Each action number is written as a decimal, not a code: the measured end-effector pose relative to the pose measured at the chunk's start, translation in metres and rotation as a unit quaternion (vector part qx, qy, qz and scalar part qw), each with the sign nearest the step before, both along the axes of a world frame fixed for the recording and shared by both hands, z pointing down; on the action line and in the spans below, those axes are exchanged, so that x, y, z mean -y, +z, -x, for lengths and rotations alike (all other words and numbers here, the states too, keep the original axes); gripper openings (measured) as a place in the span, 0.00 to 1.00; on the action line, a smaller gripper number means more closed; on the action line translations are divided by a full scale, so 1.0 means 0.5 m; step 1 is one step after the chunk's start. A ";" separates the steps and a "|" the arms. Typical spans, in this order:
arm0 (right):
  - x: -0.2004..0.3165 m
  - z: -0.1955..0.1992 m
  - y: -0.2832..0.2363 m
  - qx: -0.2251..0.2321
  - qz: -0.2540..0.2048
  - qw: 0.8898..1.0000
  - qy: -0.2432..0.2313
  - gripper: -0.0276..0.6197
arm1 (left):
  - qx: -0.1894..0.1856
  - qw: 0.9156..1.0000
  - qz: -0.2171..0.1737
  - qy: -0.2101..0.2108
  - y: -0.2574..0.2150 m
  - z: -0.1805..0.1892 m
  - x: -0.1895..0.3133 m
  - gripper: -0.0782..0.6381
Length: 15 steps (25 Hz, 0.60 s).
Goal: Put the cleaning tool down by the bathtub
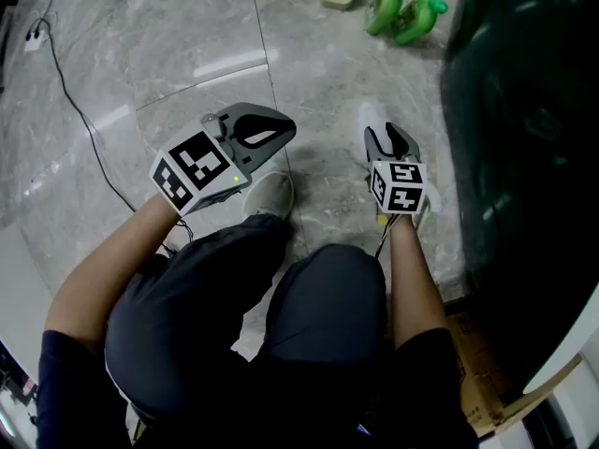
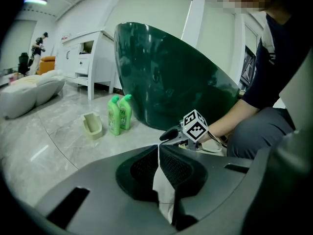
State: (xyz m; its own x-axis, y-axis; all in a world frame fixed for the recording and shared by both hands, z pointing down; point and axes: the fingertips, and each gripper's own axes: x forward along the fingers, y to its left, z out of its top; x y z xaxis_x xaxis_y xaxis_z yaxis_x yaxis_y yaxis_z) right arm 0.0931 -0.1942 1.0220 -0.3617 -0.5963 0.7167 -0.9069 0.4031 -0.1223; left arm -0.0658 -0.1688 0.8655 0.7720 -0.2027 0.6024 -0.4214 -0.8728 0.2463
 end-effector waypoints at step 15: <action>-0.002 -0.021 -0.240 0.026 -0.078 0.997 0.001 0.32 | -0.020 0.998 -0.057 0.010 -0.147 -0.049 0.042 0.16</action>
